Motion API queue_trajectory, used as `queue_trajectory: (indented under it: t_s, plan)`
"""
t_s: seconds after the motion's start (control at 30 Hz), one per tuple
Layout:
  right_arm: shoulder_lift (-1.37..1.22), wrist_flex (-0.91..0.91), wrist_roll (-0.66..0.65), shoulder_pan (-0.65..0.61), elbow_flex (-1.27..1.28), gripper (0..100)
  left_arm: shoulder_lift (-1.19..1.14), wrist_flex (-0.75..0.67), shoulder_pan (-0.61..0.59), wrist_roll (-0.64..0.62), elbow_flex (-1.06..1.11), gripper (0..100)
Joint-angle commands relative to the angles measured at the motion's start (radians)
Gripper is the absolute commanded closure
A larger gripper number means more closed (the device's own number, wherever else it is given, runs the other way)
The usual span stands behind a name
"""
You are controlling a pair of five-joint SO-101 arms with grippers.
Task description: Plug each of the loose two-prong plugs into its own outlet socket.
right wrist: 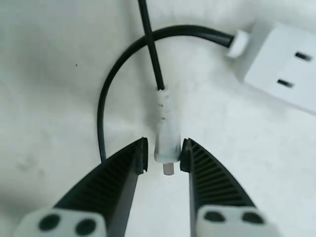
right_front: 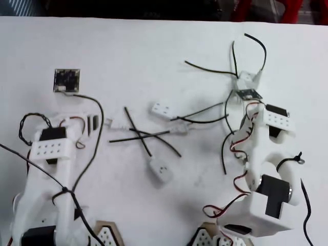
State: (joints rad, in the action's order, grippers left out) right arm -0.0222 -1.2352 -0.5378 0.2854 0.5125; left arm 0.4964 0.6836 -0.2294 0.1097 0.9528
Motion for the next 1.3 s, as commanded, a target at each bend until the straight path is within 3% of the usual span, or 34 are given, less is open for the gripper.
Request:
queue_trajectory:
  t_s: [0.0, 0.8, 0.97, 1.27]
  plan:
    - [0.002, -0.005, 0.0, -0.002, -0.014, 88.6, 0.03, -0.018, -0.008, -0.002, -0.006, 79]
    - [-0.051, 0.038, -0.002, -0.002, -0.025, 88.9, 0.03, -0.018, -0.008, -0.002, -0.006, 79]
    - [-0.061, 0.038, -0.002, -0.002, -0.06, 96.6, 0.03, -0.018, -0.008, -0.002, -0.006, 79]
    - [-0.022, 0.016, -0.002, -0.001, -0.069, 98.1, 0.03, -0.018, -0.008, -0.002, -0.006, 79]
